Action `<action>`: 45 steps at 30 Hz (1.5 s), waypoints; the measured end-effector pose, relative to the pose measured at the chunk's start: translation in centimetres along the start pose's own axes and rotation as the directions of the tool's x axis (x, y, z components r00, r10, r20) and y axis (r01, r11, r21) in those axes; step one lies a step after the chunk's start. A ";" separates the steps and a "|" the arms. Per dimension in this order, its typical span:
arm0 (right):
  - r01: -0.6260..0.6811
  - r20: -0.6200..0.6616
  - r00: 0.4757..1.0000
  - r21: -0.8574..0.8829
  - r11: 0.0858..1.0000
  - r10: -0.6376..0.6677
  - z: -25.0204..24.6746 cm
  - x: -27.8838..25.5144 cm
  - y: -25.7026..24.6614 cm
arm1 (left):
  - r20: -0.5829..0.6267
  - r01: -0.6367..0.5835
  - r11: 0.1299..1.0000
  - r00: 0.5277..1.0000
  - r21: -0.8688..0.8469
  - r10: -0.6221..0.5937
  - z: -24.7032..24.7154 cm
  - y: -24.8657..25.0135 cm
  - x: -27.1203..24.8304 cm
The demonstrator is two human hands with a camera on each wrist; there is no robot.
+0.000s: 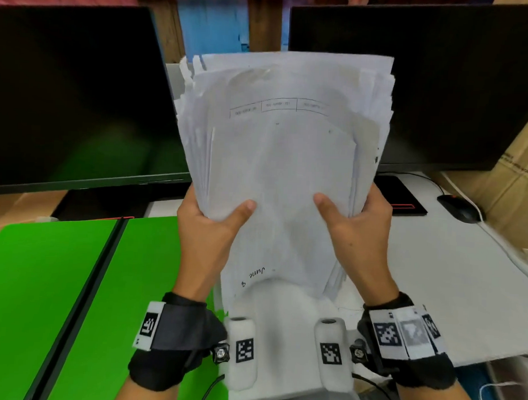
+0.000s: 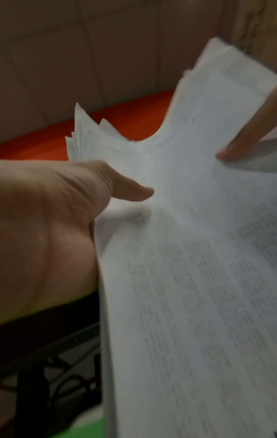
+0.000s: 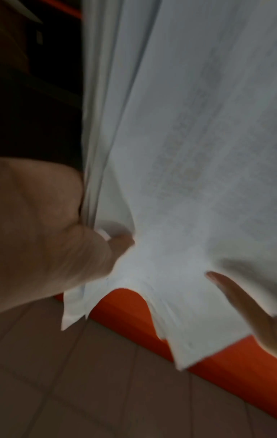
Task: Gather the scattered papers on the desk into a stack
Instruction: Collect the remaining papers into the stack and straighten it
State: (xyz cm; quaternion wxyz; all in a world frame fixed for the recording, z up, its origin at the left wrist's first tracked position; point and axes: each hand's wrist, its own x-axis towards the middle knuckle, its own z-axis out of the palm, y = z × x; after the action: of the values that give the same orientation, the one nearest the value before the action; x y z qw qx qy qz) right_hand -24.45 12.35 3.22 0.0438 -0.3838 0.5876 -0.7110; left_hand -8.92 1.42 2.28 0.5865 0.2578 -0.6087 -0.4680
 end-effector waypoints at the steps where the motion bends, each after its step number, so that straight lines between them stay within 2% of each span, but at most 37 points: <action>1: -0.019 0.011 1.000 0.028 0.999 0.018 -0.3 0.1 -0.1 | 0.006 0.019 0.999 1.000 -0.037 -0.018 -0.1 -0.1 -0.1; 3: -0.064 0.037 0.997 0.085 0.994 0.061 -1.1 0.2 -0.1 | 0.031 0.070 0.994 0.997 -0.083 -0.068 -0.8 -0.3 -0.1; 7: -0.098 0.048 0.994 0.106 0.990 0.093 -1.1 0.1 0.4 | 0.130 0.108 0.994 0.986 -0.007 -0.107 -1.2 -0.1 0.4; 10: -0.087 0.017 0.996 0.121 0.989 0.085 -0.5 0.6 0.7 | 0.127 0.090 0.996 0.988 -0.022 -0.087 -1.2 0.3 0.9; 14: -0.045 -0.111 0.992 0.166 0.985 0.064 -0.6 0.3 2.0 | 0.079 0.122 0.988 0.990 -0.091 -0.115 -1.7 0.2 1.1; 15: -0.051 -0.095 0.993 0.143 0.988 0.065 -0.5 -0.1 2.4 | 0.064 0.123 0.989 0.991 -0.084 -0.118 -1.7 0.2 1.0; 18: -0.081 0.084 0.993 0.014 0.997 0.080 0.3 -0.8 2.7 | 0.004 0.068 0.997 0.998 -0.036 -0.068 -1.2 0.4 1.0; 20: -0.028 0.126 0.991 -0.056 0.998 0.035 0.7 -0.6 2.3 | -0.015 0.009 1.000 1.000 0.000 -0.009 -0.6 0.7 1.0; 24: 0.121 0.054 0.992 -0.102 0.987 -0.116 1.0 -0.4 0.6 | -0.029 -0.065 0.998 0.997 0.010 0.065 0.1 0.8 0.6; 28: 0.074 -0.001 0.997 0.016 0.997 -0.074 0.1 -0.5 0.0 | 0.003 -0.022 0.998 1.000 -0.052 0.022 -0.9 0.1 0.3; 30: 0.044 0.017 0.999 0.063 0.997 -0.045 -0.4 -0.3 0.0 | 0.039 0.006 0.997 0.999 -0.077 -0.003 -1.4 0.1 0.4; 33: -0.008 0.072 0.997 0.017 1.000 0.007 -0.9 0.4 0.0 | 0.080 0.073 0.995 0.994 -0.067 -0.068 -1.5 0.3 1.1; 34: -0.010 0.047 0.999 -0.008 1.000 0.010 -1.0 0.8 -0.4 | 0.091 0.088 0.994 0.992 -0.065 -0.082 -1.4 0.2 1.4; 35: 0.043 -0.019 0.999 -0.065 0.997 -0.044 -1.1 1.2 -1.1 | 0.096 0.093 0.993 0.992 -0.065 -0.087 -1.4 0.1 1.7; 36: 0.147 -0.096 0.982 -0.173 0.974 -0.165 -1.2 1.7 -2.3 | 0.101 0.092 0.994 0.991 -0.062 -0.086 -1.3 0.1 1.9; 37: 0.283 -0.140 0.931 -0.307 0.909 -0.337 -1.2 2.1 -3.7 | 0.104 0.093 0.994 0.991 -0.054 -0.087 -1.2 0.0 2.1; 38: 0.419 -0.126 0.851 -0.420 0.805 -0.509 -1.1 2.3 -5.3 | 0.111 0.094 0.994 0.990 -0.046 -0.089 -1.1 0.0 2.2; 40: 0.630 0.051 0.680 -0.551 0.547 -0.732 -0.1 2.5 -9.3 | 0.135 0.104 0.993 0.986 -0.051 -0.096 -0.9 0.3 2.2; 41: 0.700 0.186 0.617 -0.574 0.425 -0.764 0.8 2.7 -10.8 | 0.148 0.113 0.992 0.984 -0.060 -0.103 -0.9 0.4 2.3; 43: 0.776 0.451 0.552 -0.585 0.234 -0.702 3.1 3.3 -12.0 | 0.184 0.128 0.989 0.977 -0.080 -0.111 -0.9 0.8 2.3; 45: 0.779 0.606 0.563 -0.615 0.118 -0.562 5.3 4.0 -11.6 | 0.229 0.134 0.987 0.967 -0.093 -0.110 -0.8 1.1 2.1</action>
State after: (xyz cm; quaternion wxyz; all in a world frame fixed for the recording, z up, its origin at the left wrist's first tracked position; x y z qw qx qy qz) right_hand -19.57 9.64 15.33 -0.4103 -0.6512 0.6003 -0.2172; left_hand -8.23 -0.17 4.16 0.4975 0.2084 -0.6276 -0.5614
